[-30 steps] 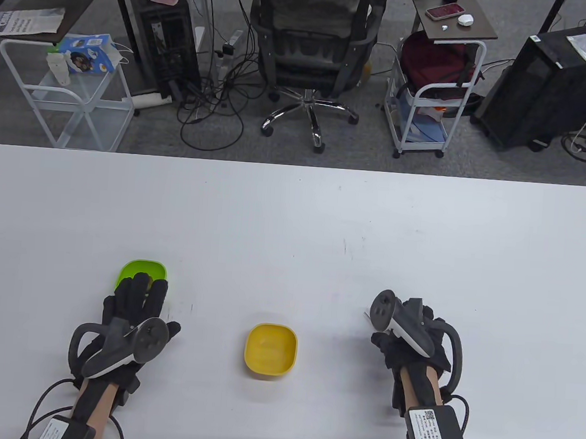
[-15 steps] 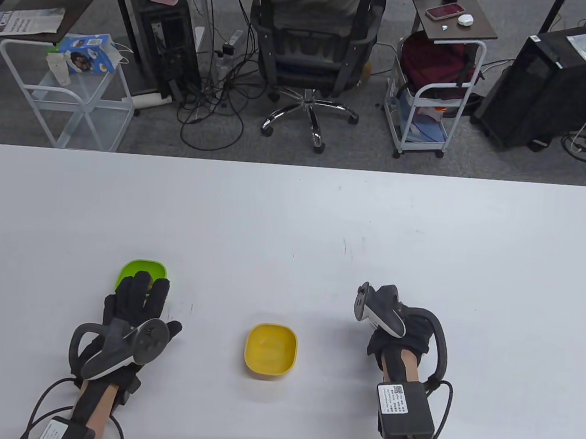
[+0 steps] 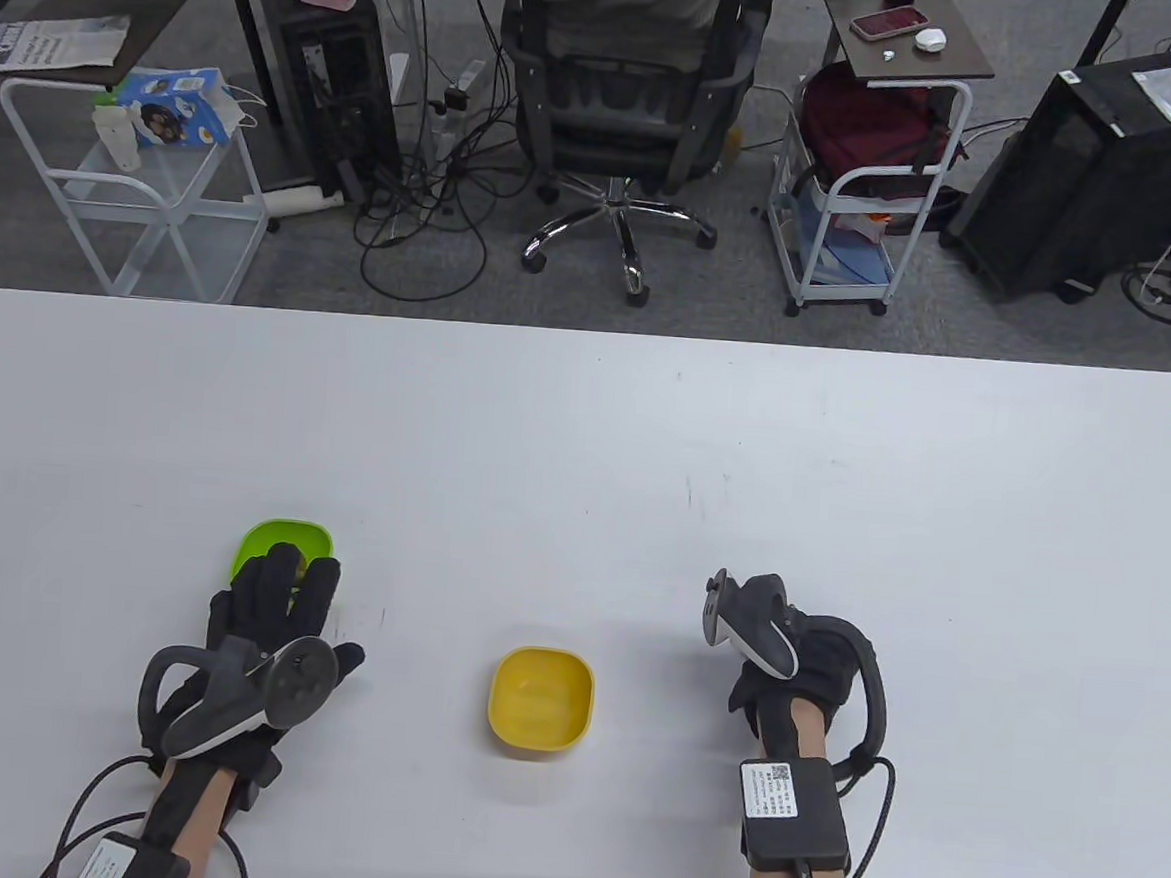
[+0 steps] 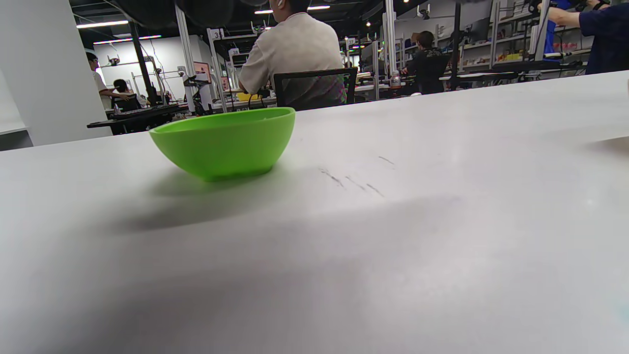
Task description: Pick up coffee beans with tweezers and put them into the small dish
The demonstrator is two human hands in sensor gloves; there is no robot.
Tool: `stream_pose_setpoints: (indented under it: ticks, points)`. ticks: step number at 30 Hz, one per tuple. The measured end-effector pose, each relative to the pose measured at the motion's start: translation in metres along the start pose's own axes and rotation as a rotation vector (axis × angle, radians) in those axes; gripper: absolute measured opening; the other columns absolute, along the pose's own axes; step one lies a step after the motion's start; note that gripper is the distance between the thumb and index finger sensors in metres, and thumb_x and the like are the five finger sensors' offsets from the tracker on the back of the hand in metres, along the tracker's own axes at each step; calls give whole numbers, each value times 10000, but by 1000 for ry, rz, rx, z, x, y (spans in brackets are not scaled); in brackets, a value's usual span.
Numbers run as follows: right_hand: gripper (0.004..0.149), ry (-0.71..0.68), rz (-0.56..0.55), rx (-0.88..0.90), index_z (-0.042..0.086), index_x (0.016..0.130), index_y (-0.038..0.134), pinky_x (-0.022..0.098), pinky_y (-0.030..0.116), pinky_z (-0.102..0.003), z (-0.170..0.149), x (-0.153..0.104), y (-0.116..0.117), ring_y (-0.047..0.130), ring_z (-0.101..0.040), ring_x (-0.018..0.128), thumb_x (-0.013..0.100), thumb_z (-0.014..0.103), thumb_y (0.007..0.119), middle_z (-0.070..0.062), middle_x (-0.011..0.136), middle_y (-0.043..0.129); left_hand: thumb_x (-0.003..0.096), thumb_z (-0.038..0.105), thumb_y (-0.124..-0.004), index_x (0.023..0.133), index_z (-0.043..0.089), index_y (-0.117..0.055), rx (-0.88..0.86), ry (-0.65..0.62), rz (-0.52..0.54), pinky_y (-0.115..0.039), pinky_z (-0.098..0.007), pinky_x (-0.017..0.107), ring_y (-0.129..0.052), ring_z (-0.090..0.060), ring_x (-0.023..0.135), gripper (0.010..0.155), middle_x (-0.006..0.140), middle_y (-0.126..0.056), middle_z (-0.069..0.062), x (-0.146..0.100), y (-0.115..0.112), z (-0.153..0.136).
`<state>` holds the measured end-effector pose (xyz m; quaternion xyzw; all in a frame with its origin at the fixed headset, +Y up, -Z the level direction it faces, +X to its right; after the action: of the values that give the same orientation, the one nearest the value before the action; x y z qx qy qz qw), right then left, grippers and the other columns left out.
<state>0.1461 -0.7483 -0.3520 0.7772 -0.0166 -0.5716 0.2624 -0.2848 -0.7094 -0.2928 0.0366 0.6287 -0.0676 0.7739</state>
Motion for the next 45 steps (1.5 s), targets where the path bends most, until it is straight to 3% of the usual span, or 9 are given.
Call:
stream_pose_setpoints:
  ticks: [4,21,29,37,42,45]
  points:
    - [504,8,-25,-3,263,904,702,759,604,-612,1,2,0,884,-315,789,419,388,757,-12,894,844,557,574,-520,1230,73,-279,-4,0,0,-540,-731,768,-506,-624,1132,872,1266,-289,-372,-1,0,0]
    - [466,-62,-65,-7,248,899,687,730,676,-582,3,0,10,916,-270,714,459,393,730,-6,867,847,560,571,-518,1228,65,-254,-12,13,17,-549,-727,769,-533,-617,1129,879,1266,-291,-374,0,2,-5]
    - [479,-99,-95,78,199,907,670,699,756,-545,-10,-11,-4,1021,-245,679,466,379,723,-24,866,935,560,573,-518,1229,68,-253,-1,15,-6,-548,-725,773,-535,-614,1131,879,1267,-290,-372,2,0,-4]
    - [494,-239,-198,212,153,923,614,704,767,-512,-13,-34,-25,1052,-257,715,485,368,694,3,794,984,559,573,-518,1229,68,-254,4,17,-16,-549,-726,772,-531,-614,1132,880,1266,-291,-374,2,0,-3]
    - [507,-351,-255,253,171,947,548,691,760,-538,-2,-51,-30,1026,-191,637,495,360,680,22,779,919,560,573,-517,1230,71,-260,6,19,-30,-549,-725,773,-530,-609,1136,876,1268,-300,-370,2,0,-3]
    - [483,-456,-262,421,216,941,560,706,718,-571,0,-59,-33,949,-189,567,495,347,691,11,731,888,559,573,-518,1231,73,-265,7,23,-31,-549,-726,772,-533,-611,1134,875,1268,-300,-370,2,1,-4]
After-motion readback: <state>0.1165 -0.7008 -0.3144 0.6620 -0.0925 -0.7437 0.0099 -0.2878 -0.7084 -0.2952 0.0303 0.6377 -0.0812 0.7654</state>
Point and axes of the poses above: the tracker on the back of each hand, its own z axis roughly to the thumb side, its own x axis roughly from the wrist to the fingertips, y = z × x, the point moved 1 cm from there along x, roughly from the wrist to the fingertips
